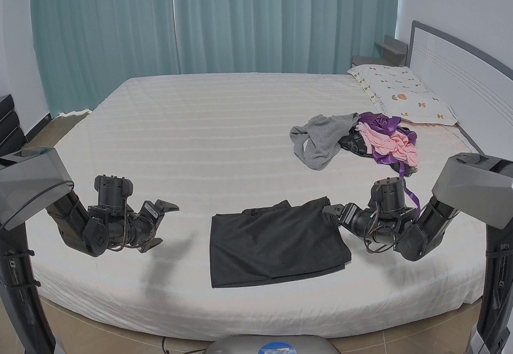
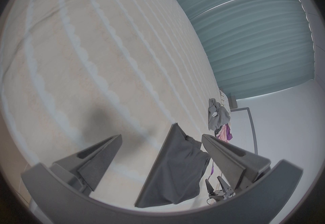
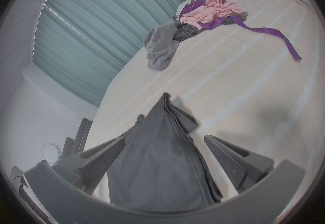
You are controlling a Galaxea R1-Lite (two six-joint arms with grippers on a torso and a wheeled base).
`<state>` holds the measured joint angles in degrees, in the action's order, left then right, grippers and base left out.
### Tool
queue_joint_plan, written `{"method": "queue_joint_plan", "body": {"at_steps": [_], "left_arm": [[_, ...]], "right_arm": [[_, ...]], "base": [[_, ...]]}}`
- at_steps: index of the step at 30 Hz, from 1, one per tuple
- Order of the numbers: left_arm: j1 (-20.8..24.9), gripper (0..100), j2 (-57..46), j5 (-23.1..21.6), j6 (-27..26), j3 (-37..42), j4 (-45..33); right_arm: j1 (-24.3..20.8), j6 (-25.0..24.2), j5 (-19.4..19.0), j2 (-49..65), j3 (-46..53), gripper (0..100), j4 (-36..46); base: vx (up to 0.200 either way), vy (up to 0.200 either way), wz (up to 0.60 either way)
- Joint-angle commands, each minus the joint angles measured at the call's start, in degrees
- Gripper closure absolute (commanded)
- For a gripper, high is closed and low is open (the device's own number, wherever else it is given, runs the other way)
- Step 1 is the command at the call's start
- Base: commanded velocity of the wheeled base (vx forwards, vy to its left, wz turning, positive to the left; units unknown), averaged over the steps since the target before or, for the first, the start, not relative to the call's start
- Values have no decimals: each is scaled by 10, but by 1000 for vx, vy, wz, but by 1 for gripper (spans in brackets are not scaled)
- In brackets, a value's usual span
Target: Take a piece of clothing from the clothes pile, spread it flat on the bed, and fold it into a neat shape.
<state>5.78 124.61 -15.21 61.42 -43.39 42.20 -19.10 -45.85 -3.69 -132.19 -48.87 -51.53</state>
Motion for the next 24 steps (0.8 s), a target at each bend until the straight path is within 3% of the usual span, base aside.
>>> {"method": "queue_joint_plan", "body": {"at_steps": [1, 6, 24], "left_arm": [[1, 0, -1, -3, -1, -1, 0], [5, 0, 1, -3, 0, -7, -4], [27, 0, 38, 4, -5, -66, -3]], "right_arm": [[10, -3, -13, -2, 23, 0, -8], [9, -3, -20, -1, 23, 0, -9], [-13, -2, -37, -13, 26, 0, -9]], "base": [[0, 0, 0], [0, 0, 0], [0, -200, 0]]}}
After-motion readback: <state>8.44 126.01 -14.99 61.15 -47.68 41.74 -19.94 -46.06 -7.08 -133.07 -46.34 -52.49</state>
